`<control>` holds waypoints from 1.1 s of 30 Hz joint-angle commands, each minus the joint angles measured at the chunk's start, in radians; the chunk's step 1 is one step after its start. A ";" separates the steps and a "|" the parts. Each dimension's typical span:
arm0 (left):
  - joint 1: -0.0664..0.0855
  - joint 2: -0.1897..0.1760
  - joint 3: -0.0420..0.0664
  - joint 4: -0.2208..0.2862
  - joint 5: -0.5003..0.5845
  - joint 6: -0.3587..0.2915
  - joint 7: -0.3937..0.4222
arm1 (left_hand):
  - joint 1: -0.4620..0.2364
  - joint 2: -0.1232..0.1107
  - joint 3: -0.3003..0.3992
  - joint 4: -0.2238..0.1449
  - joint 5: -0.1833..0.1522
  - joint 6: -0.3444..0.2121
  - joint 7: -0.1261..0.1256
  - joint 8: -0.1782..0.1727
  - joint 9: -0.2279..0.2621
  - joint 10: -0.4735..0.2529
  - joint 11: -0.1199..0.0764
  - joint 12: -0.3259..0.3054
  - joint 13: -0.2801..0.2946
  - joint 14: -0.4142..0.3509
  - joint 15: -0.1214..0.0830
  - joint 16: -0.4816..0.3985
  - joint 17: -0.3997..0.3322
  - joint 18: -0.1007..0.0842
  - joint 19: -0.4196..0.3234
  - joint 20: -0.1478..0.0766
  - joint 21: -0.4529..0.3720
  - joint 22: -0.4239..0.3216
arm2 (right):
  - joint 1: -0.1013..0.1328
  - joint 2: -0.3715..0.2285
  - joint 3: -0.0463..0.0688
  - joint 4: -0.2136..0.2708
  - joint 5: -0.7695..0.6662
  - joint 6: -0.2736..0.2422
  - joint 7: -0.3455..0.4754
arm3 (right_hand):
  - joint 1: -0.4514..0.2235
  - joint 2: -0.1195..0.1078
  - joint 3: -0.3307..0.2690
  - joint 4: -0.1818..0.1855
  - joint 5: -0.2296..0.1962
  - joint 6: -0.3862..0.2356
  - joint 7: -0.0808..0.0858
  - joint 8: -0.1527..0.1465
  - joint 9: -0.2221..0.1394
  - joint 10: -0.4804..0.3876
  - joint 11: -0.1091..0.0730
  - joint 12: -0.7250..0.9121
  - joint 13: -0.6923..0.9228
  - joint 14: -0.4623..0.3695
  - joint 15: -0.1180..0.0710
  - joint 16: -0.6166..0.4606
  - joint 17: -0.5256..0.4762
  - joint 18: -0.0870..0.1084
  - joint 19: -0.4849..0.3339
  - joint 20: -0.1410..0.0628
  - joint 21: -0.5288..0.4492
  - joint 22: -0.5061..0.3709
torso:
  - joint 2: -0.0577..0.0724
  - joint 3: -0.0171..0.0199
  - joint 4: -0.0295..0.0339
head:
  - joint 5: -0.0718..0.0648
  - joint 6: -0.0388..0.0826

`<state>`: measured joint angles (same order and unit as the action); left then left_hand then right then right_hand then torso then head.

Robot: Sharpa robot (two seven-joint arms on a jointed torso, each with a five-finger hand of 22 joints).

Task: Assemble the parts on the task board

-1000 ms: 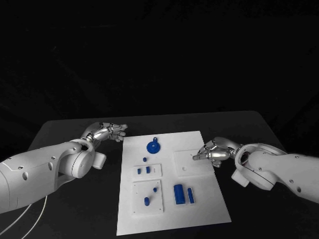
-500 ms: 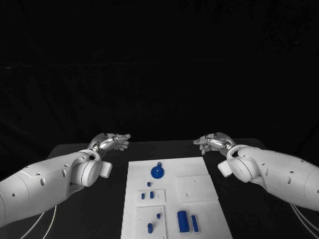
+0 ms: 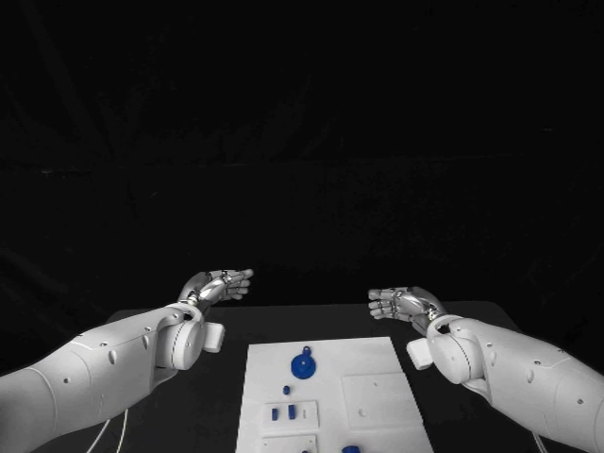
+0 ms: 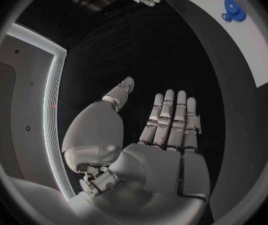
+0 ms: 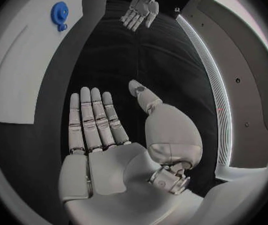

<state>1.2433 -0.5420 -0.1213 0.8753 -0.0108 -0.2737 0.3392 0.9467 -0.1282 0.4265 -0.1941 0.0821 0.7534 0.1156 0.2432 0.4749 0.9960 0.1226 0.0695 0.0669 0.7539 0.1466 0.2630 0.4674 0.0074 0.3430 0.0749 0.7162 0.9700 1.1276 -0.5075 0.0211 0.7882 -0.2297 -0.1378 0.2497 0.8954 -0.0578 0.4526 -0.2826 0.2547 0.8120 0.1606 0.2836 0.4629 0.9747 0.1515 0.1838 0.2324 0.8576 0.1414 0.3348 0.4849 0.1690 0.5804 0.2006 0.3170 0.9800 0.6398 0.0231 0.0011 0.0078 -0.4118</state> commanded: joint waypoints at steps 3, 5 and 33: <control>-0.003 0.008 0.001 -0.001 0.034 0.034 0.043 | -0.008 0.006 -0.002 0.005 -0.002 -0.008 0.005 -0.001 0.001 -0.007 0.000 -0.003 0.001 -0.007 0.002 -0.005 -0.001 -0.007 -0.007 0.004 -0.005 0.002 | -0.001 0.001 0.005 -0.005 0.042 0.042 0.043 | -0.003 0.009 -0.012 -0.001 0.000 -0.007 0.001 0.005 -0.004 0.015 0.000 -0.013 -0.022 0.010 0.005 -0.006 -0.011 0.022 -0.002 0.010 -0.009 -0.008 | -0.001 0.0052 -0.0003 | 0.008 0.023; -0.002 0.004 0.001 0.002 0.010 0.006 0.010 | -0.947 0.128 -0.427 0.194 -0.082 -0.753 -0.116 -0.243 -0.475 -0.996 -0.123 -0.070 -0.067 -0.754 -0.147 -0.263 -0.467 -0.007 -0.343 -0.075 -0.716 -0.970 | -0.001 0.000 0.004 -0.004 0.015 0.007 0.010 | -0.895 0.058 -0.453 0.283 -0.255 -0.812 -0.161 -0.284 -0.463 -0.975 -0.151 -0.184 -0.232 -0.858 -0.141 -0.335 -0.485 -0.169 -0.580 -0.201 -0.317 -0.980 | -0.002 0.0028 -0.0001 | 0.005 0.013; -0.179 -0.220 0.112 0.643 0.011 -0.458 0.168 | -0.947 0.128 -0.427 0.194 -0.082 -0.753 -0.116 -0.243 -0.475 -0.996 -0.123 -0.070 -0.067 -0.754 -0.147 -0.263 -0.467 -0.007 -0.343 -0.075 -0.716 -0.970 | -0.068 -0.237 -0.018 0.679 0.202 -0.548 0.236 | -0.895 0.058 -0.453 0.283 -0.255 -0.812 -0.161 -0.284 -0.463 -0.975 -0.151 -0.184 -0.232 -0.858 -0.141 -0.335 -0.485 -0.169 -0.580 -0.201 -0.317 -0.980 | -0.096 -0.0231 -0.0011 | -0.008 -0.188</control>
<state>1.0681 -0.7572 -0.0115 1.4980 0.0006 -0.6192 0.4441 0.0073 0.0003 0.0031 0.0004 0.0034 0.0050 -0.0003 0.0031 0.0011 0.0052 0.0000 0.0068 0.0010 0.0035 0.0002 0.0035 0.0009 0.0080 0.0036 -0.0001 0.0035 0.0011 1.0633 -0.7376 0.0036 1.4424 -0.0812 -0.5509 0.4066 0.0058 0.0000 0.0045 0.0000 0.0035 0.0045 -0.0001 0.0035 0.0010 0.0037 0.0000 0.0035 0.0009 0.0051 -0.0001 0.0035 0.0012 0.0063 0.0049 -0.0002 0.0035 0.0010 0.5492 0.0014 0.0001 0.0002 -0.5960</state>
